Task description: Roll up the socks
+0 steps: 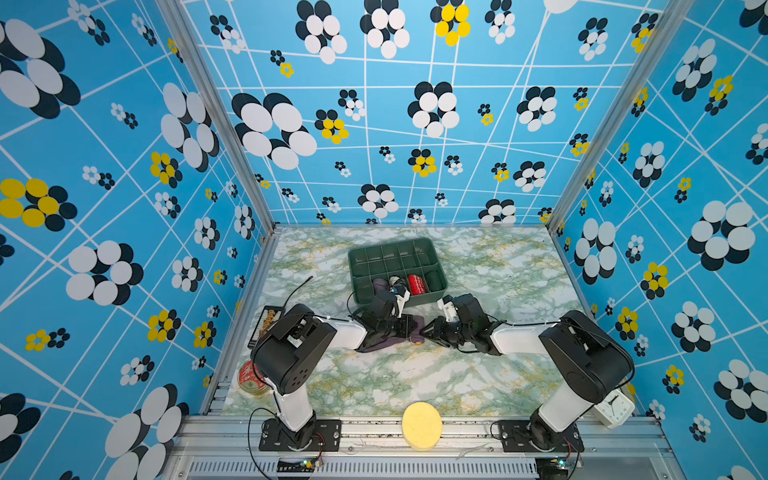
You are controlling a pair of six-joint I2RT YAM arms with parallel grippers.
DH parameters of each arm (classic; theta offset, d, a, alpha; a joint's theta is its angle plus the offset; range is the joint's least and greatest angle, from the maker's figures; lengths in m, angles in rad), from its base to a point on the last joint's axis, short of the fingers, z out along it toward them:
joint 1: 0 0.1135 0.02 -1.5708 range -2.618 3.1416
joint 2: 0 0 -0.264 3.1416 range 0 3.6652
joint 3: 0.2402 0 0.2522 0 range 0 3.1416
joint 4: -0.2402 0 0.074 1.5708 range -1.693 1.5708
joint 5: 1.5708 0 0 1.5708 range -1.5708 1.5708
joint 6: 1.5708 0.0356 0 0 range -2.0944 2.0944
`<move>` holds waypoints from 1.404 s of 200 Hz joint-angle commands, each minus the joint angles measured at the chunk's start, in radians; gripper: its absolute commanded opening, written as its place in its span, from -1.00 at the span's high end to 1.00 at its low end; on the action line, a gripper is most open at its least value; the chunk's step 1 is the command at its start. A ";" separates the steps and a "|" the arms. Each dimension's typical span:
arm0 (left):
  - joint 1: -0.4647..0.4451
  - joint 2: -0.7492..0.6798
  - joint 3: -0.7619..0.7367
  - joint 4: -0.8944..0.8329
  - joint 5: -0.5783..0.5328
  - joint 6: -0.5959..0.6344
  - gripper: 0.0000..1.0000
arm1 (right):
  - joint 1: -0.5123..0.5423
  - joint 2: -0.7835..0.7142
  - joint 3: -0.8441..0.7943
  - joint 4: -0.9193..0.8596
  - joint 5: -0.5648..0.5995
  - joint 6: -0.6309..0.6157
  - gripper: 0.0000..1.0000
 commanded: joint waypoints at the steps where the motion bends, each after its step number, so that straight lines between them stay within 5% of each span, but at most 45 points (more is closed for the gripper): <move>1: 0.018 0.036 -0.060 -0.143 -0.005 -0.014 1.00 | -0.005 0.037 -0.007 0.019 -0.005 0.013 0.42; 147: 0.029 0.061 -0.065 -0.117 0.020 -0.022 1.00 | 0.004 0.103 0.031 0.044 -0.026 0.011 0.34; 178: 0.029 0.058 -0.065 -0.117 0.020 -0.022 1.00 | 0.023 0.072 0.045 -0.014 0.021 -0.028 0.51; 211: 0.029 0.050 -0.071 -0.118 0.024 -0.025 1.00 | 0.047 0.005 0.074 -0.148 0.103 -0.102 1.00; 264: 0.026 -0.037 -0.094 -0.160 0.003 -0.022 1.00 | 0.059 -0.034 0.119 -0.335 0.178 -0.171 1.00; 281: 0.025 -0.087 -0.097 -0.201 -0.016 -0.010 0.86 | 0.065 -0.046 0.133 -0.393 0.204 -0.195 1.00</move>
